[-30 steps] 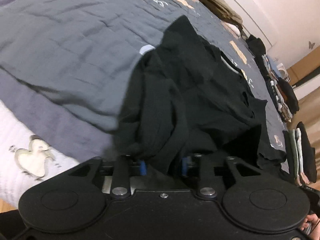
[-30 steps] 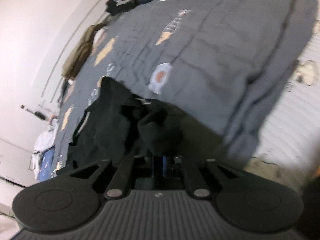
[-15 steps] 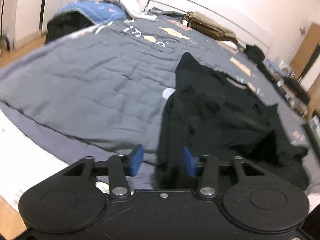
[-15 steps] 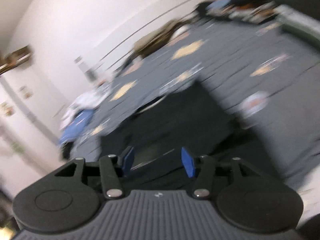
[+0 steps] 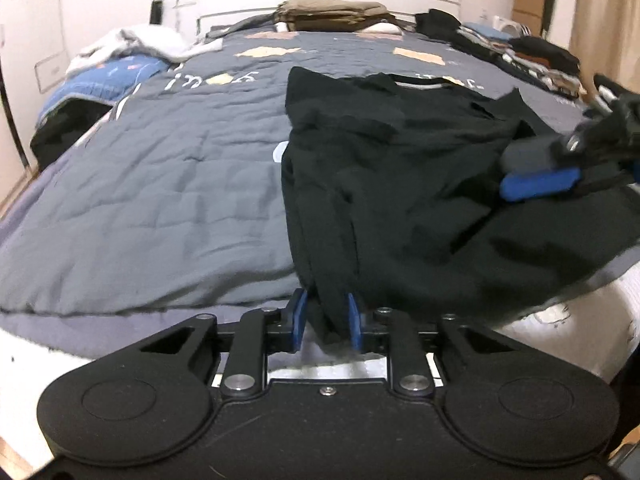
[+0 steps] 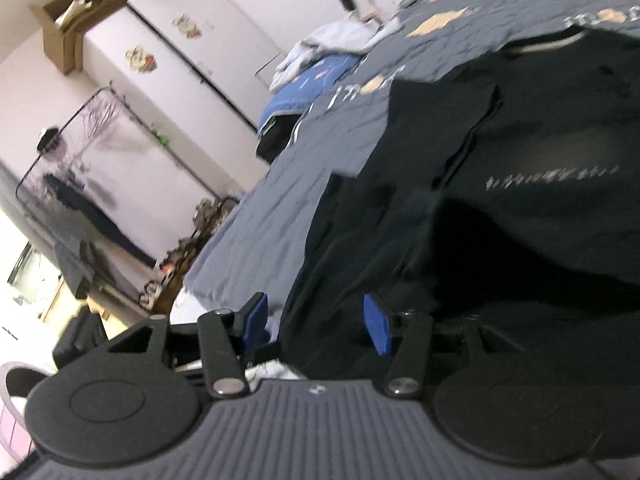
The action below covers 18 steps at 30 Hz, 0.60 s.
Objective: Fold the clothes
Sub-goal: 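Grasp the T-shirt edge with the left tool and spread it flat while the right tool holds it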
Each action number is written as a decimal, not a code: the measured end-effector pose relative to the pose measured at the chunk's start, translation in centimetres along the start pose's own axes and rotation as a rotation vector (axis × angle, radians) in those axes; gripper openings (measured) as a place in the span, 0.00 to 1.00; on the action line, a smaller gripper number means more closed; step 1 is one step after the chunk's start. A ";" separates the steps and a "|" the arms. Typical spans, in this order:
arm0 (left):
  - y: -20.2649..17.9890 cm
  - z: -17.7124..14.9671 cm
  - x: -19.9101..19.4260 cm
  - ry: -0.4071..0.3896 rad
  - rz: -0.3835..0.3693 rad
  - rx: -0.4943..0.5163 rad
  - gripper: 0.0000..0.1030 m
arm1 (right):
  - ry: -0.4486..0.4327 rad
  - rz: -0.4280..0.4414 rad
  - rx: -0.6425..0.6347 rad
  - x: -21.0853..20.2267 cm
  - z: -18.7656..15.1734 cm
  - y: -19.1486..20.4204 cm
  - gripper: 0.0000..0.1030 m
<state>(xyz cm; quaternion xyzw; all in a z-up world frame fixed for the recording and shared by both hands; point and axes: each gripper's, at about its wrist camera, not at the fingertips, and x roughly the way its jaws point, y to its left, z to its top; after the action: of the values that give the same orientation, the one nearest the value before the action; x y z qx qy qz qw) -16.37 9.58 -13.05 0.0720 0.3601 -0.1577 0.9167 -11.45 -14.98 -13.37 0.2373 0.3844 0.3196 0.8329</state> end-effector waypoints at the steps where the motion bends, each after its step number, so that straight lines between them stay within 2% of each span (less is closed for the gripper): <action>1: -0.1 -0.1 0.2 0.008 0.004 0.010 0.22 | 0.013 0.001 -0.002 0.5 -0.5 -0.1 0.51; 4: -0.3 -0.3 0.7 0.033 -0.004 0.024 0.22 | 0.034 -0.014 0.004 1.2 -1.7 -0.5 0.51; 6: -0.2 -0.4 0.6 0.033 -0.025 0.029 0.06 | 0.042 -0.032 0.013 1.3 -2.4 -1.1 0.51; 7: 0.0 -0.3 0.5 0.033 -0.022 0.029 0.04 | 0.045 -0.040 0.024 1.2 -2.7 -1.5 0.51; 8: 0.3 -0.2 0.3 0.028 0.001 0.028 0.01 | 0.048 -0.045 0.034 1.1 -2.9 -2.0 0.51; 11: 2.9 0.3 -0.6 -0.001 0.136 -0.064 0.00 | 0.052 -0.059 0.054 1.2 -3.2 -2.8 0.51; 12: 4.0 0.5 -0.9 -0.004 0.144 -0.113 0.00 | 0.051 -0.058 0.058 1.1 -3.3 -2.8 0.51; 14: 5.7 0.7 -1.6 -0.009 0.060 -0.247 0.00 | 0.050 -0.061 0.054 1.1 -3.5 -2.7 0.51; 15: 5.5 0.7 -1.9 -0.024 0.031 -0.258 0.01 | 0.051 -0.064 0.049 1.2 -3.5 -2.5 0.51; 17: 3.9 0.7 -2.0 -0.051 0.004 -0.176 0.05 | 0.053 -0.063 0.045 1.4 -3.4 -2.2 0.51; 18: 3.2 0.6 -1.9 -0.049 0.000 -0.140 0.13 | 0.054 -0.061 0.044 1.5 -3.4 -2.1 0.51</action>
<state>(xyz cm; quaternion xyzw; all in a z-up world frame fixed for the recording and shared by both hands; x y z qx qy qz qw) -16.17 12.86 -11.24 0.0038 0.3476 -0.1336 0.9281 -12.70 -14.85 -17.48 0.2351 0.4207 0.2917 0.8263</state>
